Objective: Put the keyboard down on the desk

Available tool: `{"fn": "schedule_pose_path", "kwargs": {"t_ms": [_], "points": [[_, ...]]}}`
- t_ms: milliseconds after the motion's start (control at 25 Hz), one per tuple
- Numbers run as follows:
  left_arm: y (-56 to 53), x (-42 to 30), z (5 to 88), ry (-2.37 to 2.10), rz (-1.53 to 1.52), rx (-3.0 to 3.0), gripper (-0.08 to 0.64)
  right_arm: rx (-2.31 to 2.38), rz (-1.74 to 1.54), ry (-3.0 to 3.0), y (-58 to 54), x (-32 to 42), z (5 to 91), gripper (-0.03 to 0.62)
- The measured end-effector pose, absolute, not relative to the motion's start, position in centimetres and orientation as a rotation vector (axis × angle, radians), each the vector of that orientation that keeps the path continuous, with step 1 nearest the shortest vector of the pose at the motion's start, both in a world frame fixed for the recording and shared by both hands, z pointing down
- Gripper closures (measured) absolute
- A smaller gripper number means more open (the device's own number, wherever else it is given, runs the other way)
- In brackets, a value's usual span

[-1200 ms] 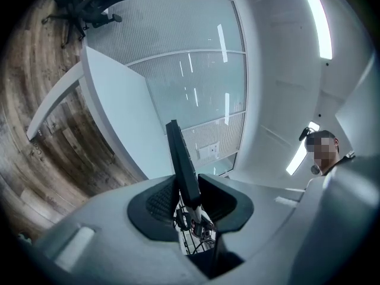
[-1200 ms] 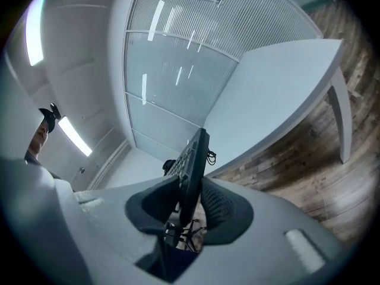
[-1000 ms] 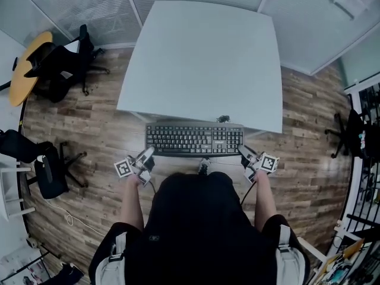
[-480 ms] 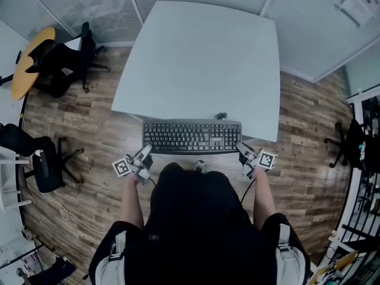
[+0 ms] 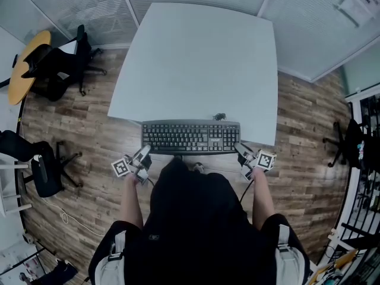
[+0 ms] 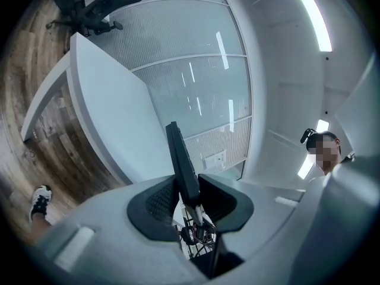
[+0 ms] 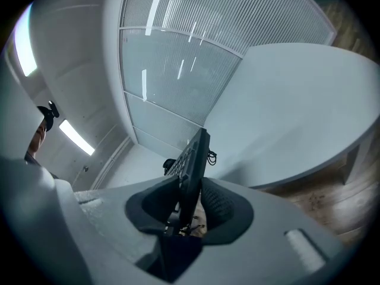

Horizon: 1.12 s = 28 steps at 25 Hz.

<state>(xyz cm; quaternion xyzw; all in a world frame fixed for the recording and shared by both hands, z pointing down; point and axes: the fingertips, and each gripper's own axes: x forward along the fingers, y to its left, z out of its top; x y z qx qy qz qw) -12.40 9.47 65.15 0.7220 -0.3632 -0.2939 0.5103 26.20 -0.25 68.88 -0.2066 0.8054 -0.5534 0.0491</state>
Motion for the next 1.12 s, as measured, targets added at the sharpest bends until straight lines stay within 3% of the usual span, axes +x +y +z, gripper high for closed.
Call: {"fn": "schedule_pose_path", "kwargs": {"t_ms": [1120], "points": [[-9.4,-18.6,67.4,-0.718,-0.577,1.733,0.463,-0.874,-1.679,2.362,-13.2,20.9,69.8,0.472]]}}
